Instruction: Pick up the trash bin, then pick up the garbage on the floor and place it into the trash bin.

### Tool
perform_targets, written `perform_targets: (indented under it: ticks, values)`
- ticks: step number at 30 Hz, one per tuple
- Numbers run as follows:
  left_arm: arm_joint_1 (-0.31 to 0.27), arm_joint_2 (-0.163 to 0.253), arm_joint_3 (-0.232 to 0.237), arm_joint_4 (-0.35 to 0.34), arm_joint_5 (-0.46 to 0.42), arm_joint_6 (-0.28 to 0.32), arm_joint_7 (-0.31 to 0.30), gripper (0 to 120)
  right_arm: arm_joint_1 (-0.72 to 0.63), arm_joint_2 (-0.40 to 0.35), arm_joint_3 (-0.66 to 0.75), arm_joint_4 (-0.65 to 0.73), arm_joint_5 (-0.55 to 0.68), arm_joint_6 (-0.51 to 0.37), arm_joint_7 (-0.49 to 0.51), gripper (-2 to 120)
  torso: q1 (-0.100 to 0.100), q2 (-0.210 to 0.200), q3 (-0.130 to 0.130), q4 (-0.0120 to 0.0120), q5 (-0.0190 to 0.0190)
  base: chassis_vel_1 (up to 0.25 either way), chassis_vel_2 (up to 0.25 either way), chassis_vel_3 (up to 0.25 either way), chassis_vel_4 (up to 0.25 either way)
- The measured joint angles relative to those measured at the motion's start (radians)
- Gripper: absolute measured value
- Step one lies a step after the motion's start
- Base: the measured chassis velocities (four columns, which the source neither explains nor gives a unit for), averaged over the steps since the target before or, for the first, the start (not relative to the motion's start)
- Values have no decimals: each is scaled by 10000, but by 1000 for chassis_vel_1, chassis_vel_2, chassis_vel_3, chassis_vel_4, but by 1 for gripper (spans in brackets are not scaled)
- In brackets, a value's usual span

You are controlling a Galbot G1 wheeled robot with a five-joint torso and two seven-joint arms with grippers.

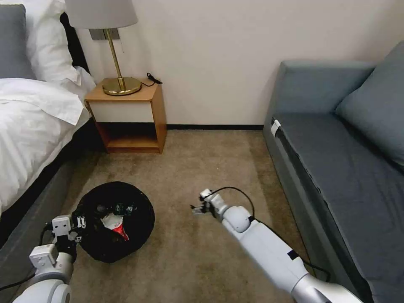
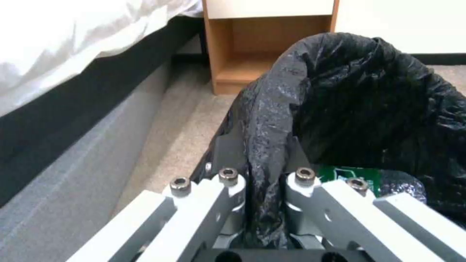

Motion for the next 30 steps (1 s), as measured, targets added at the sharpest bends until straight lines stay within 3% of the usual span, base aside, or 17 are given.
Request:
perform_targets:
  ticks: [8,17,30]
  values:
    - [-48,-30,66,-11,109,-11,126,4,180,-24,716,-1115,168,-110,-379,100,0,0,-1,2,0,0,0,0,0]
    - [-129,-12,110,1,126,-12,155,4,-271,-362,584,-885,172,-147,-827,100,0,0,-1,1,-1,0,0,0,0]
    - [-169,-61,186,-13,214,1,168,4,-298,-239,896,-1612,-350,237,-923,100,0,0,-1,2,-2,0,0,0,0]
